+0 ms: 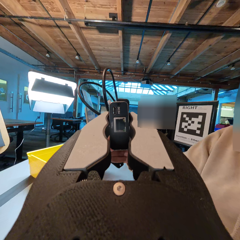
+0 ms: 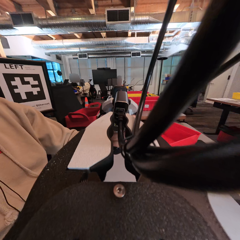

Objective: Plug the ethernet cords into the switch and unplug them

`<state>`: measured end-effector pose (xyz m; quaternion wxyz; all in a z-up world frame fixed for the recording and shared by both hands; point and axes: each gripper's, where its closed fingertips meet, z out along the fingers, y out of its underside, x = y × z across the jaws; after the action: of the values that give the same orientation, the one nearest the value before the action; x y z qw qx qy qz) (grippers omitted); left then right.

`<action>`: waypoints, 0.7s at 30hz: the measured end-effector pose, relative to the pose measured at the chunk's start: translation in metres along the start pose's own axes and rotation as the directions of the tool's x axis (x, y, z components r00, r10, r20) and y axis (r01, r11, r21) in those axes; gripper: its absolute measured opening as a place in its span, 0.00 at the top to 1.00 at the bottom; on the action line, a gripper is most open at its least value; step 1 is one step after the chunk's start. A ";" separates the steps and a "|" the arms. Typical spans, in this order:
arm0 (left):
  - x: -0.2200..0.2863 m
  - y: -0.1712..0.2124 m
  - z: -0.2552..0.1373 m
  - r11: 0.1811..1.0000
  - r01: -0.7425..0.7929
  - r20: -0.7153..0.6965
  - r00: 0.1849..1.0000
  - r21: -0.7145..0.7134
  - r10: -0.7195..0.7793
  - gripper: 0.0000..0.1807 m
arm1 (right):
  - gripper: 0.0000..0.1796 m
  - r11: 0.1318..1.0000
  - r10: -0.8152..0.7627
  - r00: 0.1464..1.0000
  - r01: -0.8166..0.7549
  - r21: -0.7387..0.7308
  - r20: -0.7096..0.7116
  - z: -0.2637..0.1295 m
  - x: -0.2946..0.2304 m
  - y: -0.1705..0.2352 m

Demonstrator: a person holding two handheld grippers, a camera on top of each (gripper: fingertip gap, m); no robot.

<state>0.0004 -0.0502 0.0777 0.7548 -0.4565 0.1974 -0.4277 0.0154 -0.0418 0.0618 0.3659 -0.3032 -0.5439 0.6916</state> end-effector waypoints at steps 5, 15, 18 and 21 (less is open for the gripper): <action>-0.001 0.021 0.006 0.983 -0.049 0.024 0.998 -0.174 0.054 0.85 | 0.93 0.998 -0.019 1.000 0.020 -0.065 0.014 0.001 -0.001 0.010; -0.003 0.010 -0.001 0.927 -0.331 0.103 0.930 -0.177 0.352 0.85 | 0.93 0.989 -0.147 0.978 0.147 -0.010 -0.147 0.013 0.010 0.007; 0.000 0.000 -0.002 0.932 -0.334 0.103 0.931 -0.142 0.349 0.85 | 0.93 0.978 -0.208 0.957 0.209 -0.021 -0.202 0.010 0.012 0.003; -0.001 -0.067 -0.034 0.966 -0.241 0.126 0.965 0.093 0.229 0.85 | 0.94 0.984 -0.128 0.942 0.161 0.082 -0.310 -0.038 0.038 -0.030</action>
<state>-0.0544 -0.0810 0.1178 0.8336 -0.4125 0.1835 -0.3183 0.0312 0.0145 0.0815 0.5104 -0.3450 -0.4645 0.6361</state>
